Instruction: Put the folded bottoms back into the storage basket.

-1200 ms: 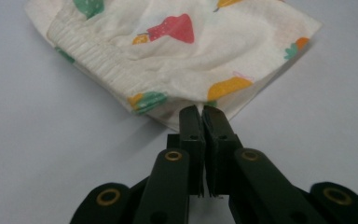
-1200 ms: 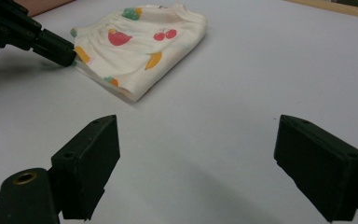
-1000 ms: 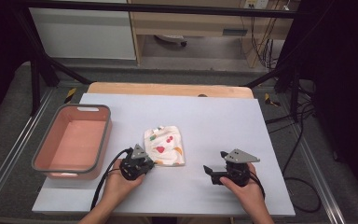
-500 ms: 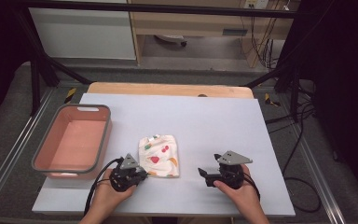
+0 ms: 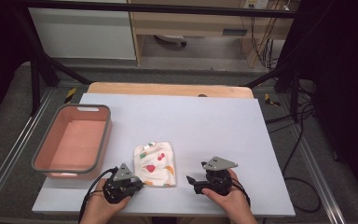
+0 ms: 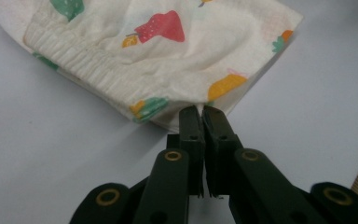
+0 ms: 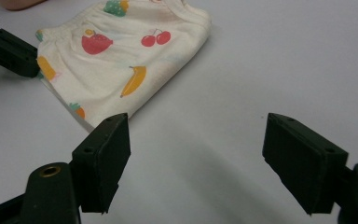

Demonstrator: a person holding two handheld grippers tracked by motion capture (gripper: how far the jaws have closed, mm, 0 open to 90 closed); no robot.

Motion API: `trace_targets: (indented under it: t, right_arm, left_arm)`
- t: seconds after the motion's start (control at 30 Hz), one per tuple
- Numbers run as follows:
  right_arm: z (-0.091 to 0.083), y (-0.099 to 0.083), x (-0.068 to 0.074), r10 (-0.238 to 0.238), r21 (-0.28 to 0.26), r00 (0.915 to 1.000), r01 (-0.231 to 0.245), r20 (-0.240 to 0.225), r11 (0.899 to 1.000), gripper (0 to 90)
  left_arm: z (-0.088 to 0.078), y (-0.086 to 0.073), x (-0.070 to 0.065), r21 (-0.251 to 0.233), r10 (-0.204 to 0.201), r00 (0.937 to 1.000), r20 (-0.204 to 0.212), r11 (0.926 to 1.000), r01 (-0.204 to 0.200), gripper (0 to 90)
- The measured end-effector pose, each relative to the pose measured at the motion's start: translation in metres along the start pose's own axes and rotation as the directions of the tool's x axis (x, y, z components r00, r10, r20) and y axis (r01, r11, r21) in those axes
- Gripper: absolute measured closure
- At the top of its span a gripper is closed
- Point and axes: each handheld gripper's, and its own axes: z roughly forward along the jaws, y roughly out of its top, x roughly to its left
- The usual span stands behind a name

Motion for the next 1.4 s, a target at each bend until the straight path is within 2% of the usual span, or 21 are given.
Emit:
trace_targets:
  t: [0.17, 0.23, 0.27, 0.3, 0.33, 0.37, 0.4, 0.43, 0.6, 0.7, 0.77, 0.93, 1.23, 1.3, 1.33, 1.4]
  right_arm:
    - [0.001, 0.000, 0.002, -0.001, 0.003, 1.0000, 0.001, -0.006, 1.000, 25.3]
    - [0.004, -0.001, 0.005, 0.019, 0.007, 0.9997, -0.019, -0.013, 1.000, 26.2]
    - [0.006, -0.001, 0.007, 0.015, 0.013, 0.9998, -0.015, -0.015, 1.000, 26.5]
    - [0.006, -0.001, 0.007, 0.015, 0.013, 0.9998, -0.015, -0.015, 1.000, 26.5]
    - [0.010, -0.001, 0.011, 0.000, 0.033, 0.9998, 0.001, -0.020, 0.999, 26.9]
    - [0.012, -0.001, 0.013, -0.008, 0.040, 0.9997, 0.009, -0.024, 0.999, 27.1]
    - [0.012, -0.001, 0.013, -0.008, 0.040, 0.9997, 0.009, -0.024, 0.999, 27.1]
    - [0.016, -0.001, 0.017, -0.024, 0.054, 0.9991, 0.026, -0.034, 0.998, 27.3]
    - [0.023, 0.000, 0.026, -0.060, 0.077, 0.9965, 0.065, -0.057, 0.995, 29.7]
    - [0.025, 0.000, 0.028, -0.066, 0.083, 0.9957, 0.071, -0.065, 0.994, 31.8]
    - [0.029, 0.000, 0.031, -0.073, 0.096, 0.9941, 0.081, -0.080, 0.992, 33.6]
    - [0.033, 0.000, 0.035, -0.080, 0.105, 0.9921, 0.090, -0.096, 0.990, 35.4]
    - [0.045, 0.002, 0.040, -0.093, 0.118, 0.9887, 0.107, -0.118, 0.987, 35.8]
    - [0.047, 0.004, 0.045, -0.097, 0.116, 0.9873, 0.112, -0.126, 0.987, 37.6]
    - [0.050, 0.004, 0.050, -0.125, 0.114, 0.9850, 0.139, -0.119, 0.984, 39.6]
    - [0.052, 0.005, 0.055, -0.139, 0.107, 0.9845, 0.151, -0.106, 0.983, 50.3]
  left_arm:
    - [-0.003, -0.004, -0.003, 0.002, 0.008, 1.0000, -0.002, 1.0000, -0.008, 86.4]
    - [-0.008, -0.003, -0.008, -0.022, 0.015, 0.9994, -0.031, 0.9996, -0.016, 79.7]
    - [-0.008, -0.003, -0.008, -0.022, 0.015, 0.9994, -0.031, 0.9996, -0.016, 74.1]
    - [-0.010, -0.003, -0.010, -0.035, 0.019, 0.9989, -0.044, 0.9992, -0.020, 74.1]
    - [-0.013, -0.002, -0.012, -0.047, 0.010, 0.9987, -0.050, 0.9988, -0.012, 63.2]
    - [-0.018, -0.003, -0.012, -0.078, -0.015, 0.9979, -0.063, 0.9969, 0.010, 60.0]
    - [-0.018, -0.003, -0.012, -0.078, -0.015, 0.9979, -0.063, 0.9969, 0.010, 56.6]
    - [-0.021, -0.003, -0.009, -0.100, -0.040, 0.9960, -0.080, 0.9945, 0.032, 53.4]
    - [-0.024, 0.001, -0.003, -0.144, -0.067, 0.9919, -0.108, 0.9883, 0.051, 46.6]
    - [-0.023, 0.002, -0.002, -0.145, -0.066, 0.9902, -0.123, 0.9883, 0.048, 42.4]
    - [-0.023, 0.004, 0.001, -0.149, -0.069, 0.9874, -0.143, 0.9878, 0.047, 40.9]
    - [-0.023, 0.004, 0.006, -0.163, -0.094, 0.9843, -0.150, 0.9841, 0.069, 38.7]
    - [-0.022, 0.006, 0.004, -0.163, -0.086, 0.9856, -0.146, 0.9847, 0.062, 38.4]
    - [-0.022, 0.006, 0.004, -0.161, -0.086, 0.9848, -0.151, 0.9851, 0.061, 37.9]
    - [-0.021, 0.006, 0.005, -0.161, -0.090, 0.9837, -0.155, 0.9848, 0.065, 37.6]
    - [-0.023, 0.006, 0.005, -0.166, -0.088, 0.9828, -0.162, 0.9843, 0.061, 37.1]
